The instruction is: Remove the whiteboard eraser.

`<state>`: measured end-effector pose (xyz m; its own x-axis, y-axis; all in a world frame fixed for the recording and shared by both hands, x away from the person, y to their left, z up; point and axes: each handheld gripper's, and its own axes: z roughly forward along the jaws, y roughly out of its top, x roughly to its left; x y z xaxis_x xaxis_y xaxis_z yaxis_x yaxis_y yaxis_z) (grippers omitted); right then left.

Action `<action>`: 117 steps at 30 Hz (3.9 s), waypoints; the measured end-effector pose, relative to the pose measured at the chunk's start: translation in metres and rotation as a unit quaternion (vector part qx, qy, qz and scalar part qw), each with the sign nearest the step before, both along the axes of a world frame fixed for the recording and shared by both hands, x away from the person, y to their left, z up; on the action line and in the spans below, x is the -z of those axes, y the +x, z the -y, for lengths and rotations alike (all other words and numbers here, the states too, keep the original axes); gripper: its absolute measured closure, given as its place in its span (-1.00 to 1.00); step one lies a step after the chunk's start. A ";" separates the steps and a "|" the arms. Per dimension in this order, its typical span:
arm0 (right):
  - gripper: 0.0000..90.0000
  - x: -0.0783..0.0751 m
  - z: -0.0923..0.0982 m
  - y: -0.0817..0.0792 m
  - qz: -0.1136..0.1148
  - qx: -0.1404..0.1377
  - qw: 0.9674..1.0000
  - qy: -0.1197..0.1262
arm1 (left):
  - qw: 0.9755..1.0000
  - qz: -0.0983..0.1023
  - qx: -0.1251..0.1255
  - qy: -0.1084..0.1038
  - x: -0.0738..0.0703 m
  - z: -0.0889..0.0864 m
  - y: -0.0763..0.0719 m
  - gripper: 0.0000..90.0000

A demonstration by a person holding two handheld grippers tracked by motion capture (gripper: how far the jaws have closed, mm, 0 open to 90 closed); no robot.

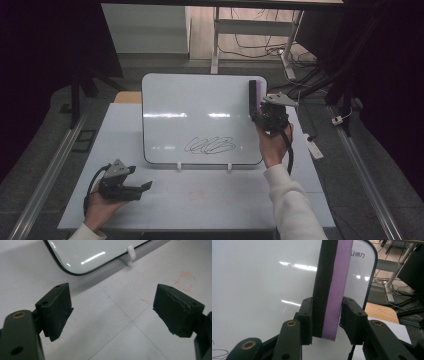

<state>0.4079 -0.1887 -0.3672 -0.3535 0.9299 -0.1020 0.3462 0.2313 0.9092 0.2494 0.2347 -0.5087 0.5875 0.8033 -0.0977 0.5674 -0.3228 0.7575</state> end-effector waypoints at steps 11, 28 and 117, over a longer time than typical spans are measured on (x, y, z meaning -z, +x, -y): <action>0.39 0.002 -0.004 0.004 -0.003 0.012 1.000 -0.002 | 1.000 -0.001 -0.002 0.000 0.000 -0.001 0.000 -0.64; 0.45 -0.014 0.005 -0.024 0.035 -0.009 0.999 0.019 | 1.000 -0.004 -0.003 -0.002 0.001 -0.002 0.001 -0.64; 0.45 0.119 -0.037 -0.147 -0.051 -0.285 0.954 -0.078 | 0.969 -0.120 0.183 -0.112 -0.054 0.107 0.071 -0.56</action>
<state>0.2612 -0.1518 -0.4860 -0.8122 0.5603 -0.1622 0.2085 0.5386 0.8164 0.3201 0.1274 -0.4551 0.7675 0.4881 -0.4156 0.6151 -0.3779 0.6920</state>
